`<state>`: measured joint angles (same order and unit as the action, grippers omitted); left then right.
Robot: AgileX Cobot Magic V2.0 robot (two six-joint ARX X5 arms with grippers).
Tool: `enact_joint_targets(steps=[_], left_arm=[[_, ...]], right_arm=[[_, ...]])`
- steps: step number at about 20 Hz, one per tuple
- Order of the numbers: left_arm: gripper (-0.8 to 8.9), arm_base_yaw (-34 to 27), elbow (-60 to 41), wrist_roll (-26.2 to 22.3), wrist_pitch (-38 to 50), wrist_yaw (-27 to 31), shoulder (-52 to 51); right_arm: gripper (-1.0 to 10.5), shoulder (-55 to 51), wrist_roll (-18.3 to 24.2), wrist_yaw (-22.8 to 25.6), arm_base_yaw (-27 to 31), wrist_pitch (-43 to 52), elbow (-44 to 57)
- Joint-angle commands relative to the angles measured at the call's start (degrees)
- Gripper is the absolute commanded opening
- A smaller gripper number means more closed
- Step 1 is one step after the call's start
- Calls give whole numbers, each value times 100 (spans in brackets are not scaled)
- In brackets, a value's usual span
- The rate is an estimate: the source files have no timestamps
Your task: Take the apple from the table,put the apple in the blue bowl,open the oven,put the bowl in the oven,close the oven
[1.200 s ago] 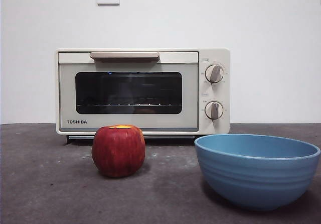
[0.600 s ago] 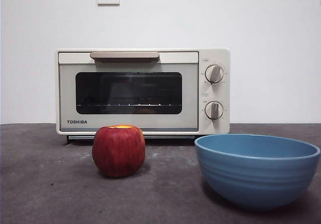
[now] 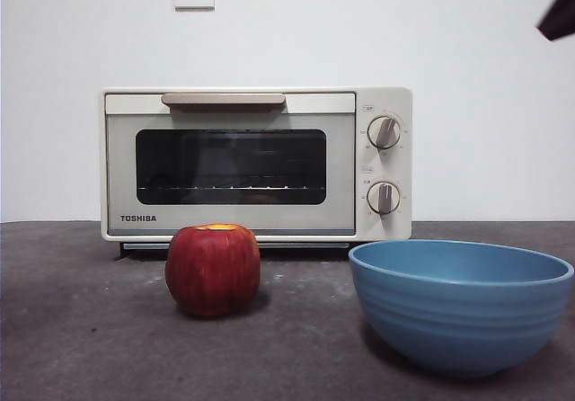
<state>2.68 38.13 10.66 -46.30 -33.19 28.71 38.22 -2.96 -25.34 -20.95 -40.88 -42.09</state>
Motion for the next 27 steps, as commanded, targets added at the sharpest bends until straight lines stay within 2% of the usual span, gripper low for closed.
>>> enact_joint_targets(steps=[1, 5, 8, 9, 10, 11, 12, 16, 20, 23, 27], left_arm=[[7, 160, 203, -420, -238, -37, 129], [7, 313, 264, -424, -337, -37, 160], [7, 313, 264, -422, -337, -37, 160], [7, 313, 264, -422, -339, -37, 157], [7, 313, 264, -422, -339, -37, 160], [7, 313, 264, -420, -339, -37, 157], [7, 313, 264, -420, -339, -39, 157], [7, 313, 264, -420, -332, -37, 157], [7, 313, 264, -417, -332, -37, 160], [7, 313, 264, -417, -332, -37, 160], [7, 313, 264, -417, -334, -37, 160]], right_arm=[[4, 210, 238, -9, -444, -31, -192], [4, 380, 236, 166, -986, -26, -197], [15, 404, 205, 157, -1097, 103, -197], [90, 404, 170, 153, -1097, 144, -197], [194, 404, 162, 155, -1097, 149, -197], [352, 407, 118, 157, -1097, 149, -197], [428, 428, -48, 153, -1099, 149, -197], [441, 793, -319, 136, -1276, 352, -197], [441, 1569, -717, 190, -1805, 1421, -214], [441, 2468, -748, 487, -2138, 1821, -533], [441, 3834, -643, 752, -2371, 1860, -1357]])
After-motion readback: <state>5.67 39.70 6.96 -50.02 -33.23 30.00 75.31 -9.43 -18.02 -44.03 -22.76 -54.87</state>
